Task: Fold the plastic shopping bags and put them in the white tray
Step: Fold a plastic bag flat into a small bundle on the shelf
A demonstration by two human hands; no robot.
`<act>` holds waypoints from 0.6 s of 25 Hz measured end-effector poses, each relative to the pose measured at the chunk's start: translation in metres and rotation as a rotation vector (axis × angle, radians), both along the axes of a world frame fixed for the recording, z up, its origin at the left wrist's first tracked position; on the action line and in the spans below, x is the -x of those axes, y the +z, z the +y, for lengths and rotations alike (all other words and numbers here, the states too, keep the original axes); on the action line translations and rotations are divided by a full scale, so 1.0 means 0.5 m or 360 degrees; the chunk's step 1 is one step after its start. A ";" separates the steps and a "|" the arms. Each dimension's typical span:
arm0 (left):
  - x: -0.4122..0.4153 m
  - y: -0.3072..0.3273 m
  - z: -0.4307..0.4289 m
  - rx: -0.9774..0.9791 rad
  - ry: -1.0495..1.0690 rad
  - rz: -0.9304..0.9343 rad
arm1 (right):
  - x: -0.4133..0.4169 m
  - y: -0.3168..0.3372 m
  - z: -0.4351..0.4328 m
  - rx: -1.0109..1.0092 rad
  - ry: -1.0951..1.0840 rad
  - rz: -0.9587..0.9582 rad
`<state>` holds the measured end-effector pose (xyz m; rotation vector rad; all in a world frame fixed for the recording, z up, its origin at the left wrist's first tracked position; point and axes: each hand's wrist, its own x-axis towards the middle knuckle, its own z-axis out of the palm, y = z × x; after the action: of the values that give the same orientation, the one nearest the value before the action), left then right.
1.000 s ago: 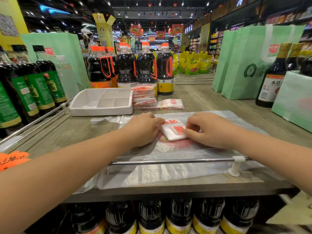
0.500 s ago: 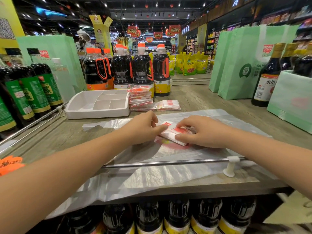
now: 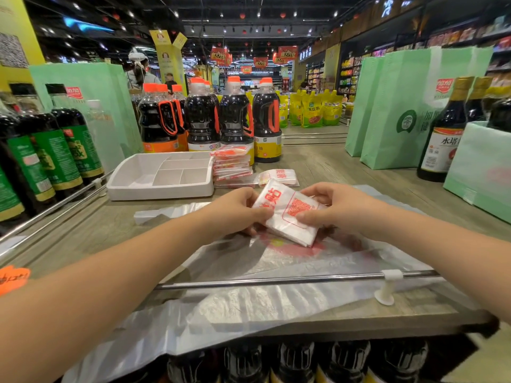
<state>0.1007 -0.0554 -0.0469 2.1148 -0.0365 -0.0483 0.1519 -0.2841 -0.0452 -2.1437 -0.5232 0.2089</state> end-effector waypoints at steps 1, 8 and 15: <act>-0.001 0.000 -0.001 0.0026 -0.0001 -0.0010 | -0.003 0.004 0.000 -0.0065 -0.0005 -0.0004; -0.080 0.067 -0.012 0.0497 0.0131 -0.0149 | -0.111 0.085 0.029 -0.0682 -0.0379 0.0082; -0.213 -0.004 -0.011 -0.1275 0.0072 -0.0853 | -0.298 0.050 0.096 -0.0411 -0.0589 0.0135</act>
<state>0.2071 -0.0609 -0.0488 2.8625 -0.3351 0.6276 0.3008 -0.2362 -0.0202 -1.9270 -0.0912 0.0229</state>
